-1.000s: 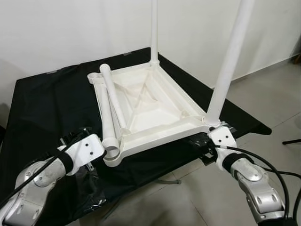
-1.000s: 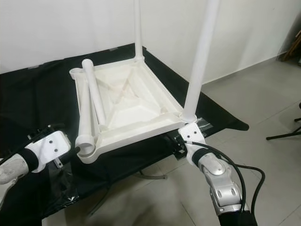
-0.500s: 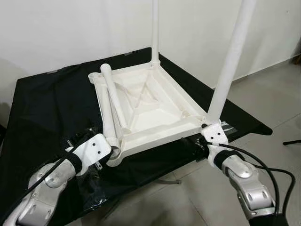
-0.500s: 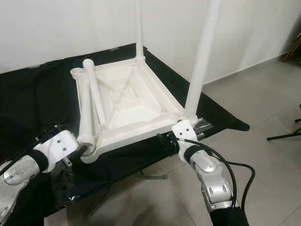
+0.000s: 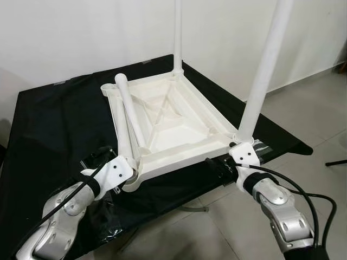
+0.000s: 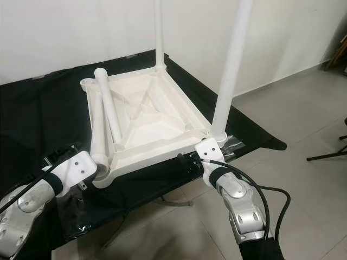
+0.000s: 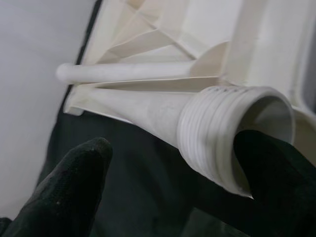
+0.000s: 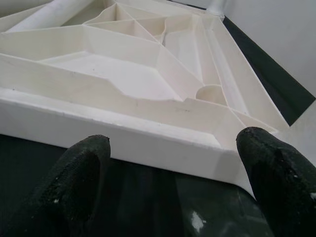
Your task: Building children table
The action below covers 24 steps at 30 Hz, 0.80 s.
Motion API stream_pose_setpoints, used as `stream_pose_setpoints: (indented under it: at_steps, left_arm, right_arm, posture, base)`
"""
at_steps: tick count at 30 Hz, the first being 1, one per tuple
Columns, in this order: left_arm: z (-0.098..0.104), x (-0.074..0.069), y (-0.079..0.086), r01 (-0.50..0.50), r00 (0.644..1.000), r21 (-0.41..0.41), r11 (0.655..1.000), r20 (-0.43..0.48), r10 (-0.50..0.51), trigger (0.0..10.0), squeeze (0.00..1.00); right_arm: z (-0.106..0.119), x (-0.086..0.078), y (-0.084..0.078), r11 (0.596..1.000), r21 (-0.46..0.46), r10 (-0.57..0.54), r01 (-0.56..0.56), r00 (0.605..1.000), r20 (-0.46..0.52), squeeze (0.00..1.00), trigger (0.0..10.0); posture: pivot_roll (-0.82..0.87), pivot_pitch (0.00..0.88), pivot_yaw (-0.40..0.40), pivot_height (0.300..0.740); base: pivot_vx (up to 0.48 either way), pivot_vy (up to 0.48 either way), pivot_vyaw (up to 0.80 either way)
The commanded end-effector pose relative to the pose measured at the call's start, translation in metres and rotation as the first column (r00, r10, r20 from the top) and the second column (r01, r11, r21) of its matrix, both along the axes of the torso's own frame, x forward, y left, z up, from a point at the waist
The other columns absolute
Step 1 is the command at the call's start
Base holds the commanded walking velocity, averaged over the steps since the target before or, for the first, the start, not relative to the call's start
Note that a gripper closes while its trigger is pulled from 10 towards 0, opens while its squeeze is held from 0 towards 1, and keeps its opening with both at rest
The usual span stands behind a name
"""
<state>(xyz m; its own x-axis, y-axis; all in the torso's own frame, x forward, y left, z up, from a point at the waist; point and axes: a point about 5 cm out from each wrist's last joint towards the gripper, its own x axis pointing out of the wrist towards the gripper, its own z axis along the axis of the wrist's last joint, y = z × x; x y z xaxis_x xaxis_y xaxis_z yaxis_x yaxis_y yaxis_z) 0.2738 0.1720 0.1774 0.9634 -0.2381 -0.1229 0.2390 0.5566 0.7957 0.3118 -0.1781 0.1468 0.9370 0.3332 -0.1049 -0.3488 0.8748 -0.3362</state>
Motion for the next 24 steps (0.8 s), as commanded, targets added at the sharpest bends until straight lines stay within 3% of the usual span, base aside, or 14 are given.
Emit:
stream_pose_setpoints:
  at_steps: [1, 4, 5, 14, 20, 24]
  left_arm:
    - [-0.007, 0.002, -0.004, -0.025, 1.0, 0.024, 0.999, -0.001, 0.025, 9.5, 0.0]
    - [-0.008, 0.003, -0.007, -0.028, 1.0, 0.017, 0.999, 0.006, 0.028, 9.1, 0.0]
    - [-0.011, 0.004, -0.015, -0.019, 1.0, -0.005, 1.0, 0.012, 0.019, 0.0, 0.0]
    - [-0.026, 0.005, -0.02, -0.019, 1.0, 0.032, 0.999, -0.008, 0.019, 0.0, 0.0]
    - [-0.027, 0.011, -0.012, -0.089, 0.995, 0.063, 0.994, 0.042, 0.086, 0.0, 0.0]
    - [-0.02, 0.015, -0.005, -0.135, 0.987, 0.026, 0.99, 0.088, 0.133, 0.0, 0.0]
  right_arm:
    - [0.002, 0.0, 0.005, 1.0, 0.004, 0.008, -0.008, 1.0, 0.002, 0.0, 10.0]
    - [0.002, 0.0, 0.006, 1.0, 0.004, 0.008, -0.008, 1.0, 0.003, 0.0, 10.0]
    - [0.002, 0.0, 0.006, 1.0, 0.005, 0.007, -0.007, 1.0, 0.005, 0.0, 10.0]
    - [0.004, 0.001, 0.005, 1.0, 0.004, 0.004, -0.004, 1.0, 0.01, 0.0, 10.0]
    - [0.006, 0.001, 0.007, 1.0, 0.007, 0.011, -0.011, 1.0, 0.015, 0.0, 10.0]
    - [0.009, 0.002, 0.009, 1.0, 0.018, 0.017, -0.017, 0.999, 0.032, 0.0, 10.0]
  posture:
    - [-0.05, 0.119, 0.043, 0.74]
    - [-0.05, 0.119, 0.043, 0.74]
    - [-0.05, 0.12, 0.045, 0.74]
    - [-0.06, 0.12, 0.045, 0.74]
    - [-0.07, 0.119, 0.042, 0.74]
    - [-0.07, 0.117, 0.043, 0.74]
  base:
    - [0.0, 0.0, 0.0]
    - [0.0, 0.0, 0.0]
    - [0.0, 0.0, 0.0]
    - [0.0, 0.0, 0.0]
    - [0.0, 0.0, 0.0]
    - [0.0, 0.0, 0.0]
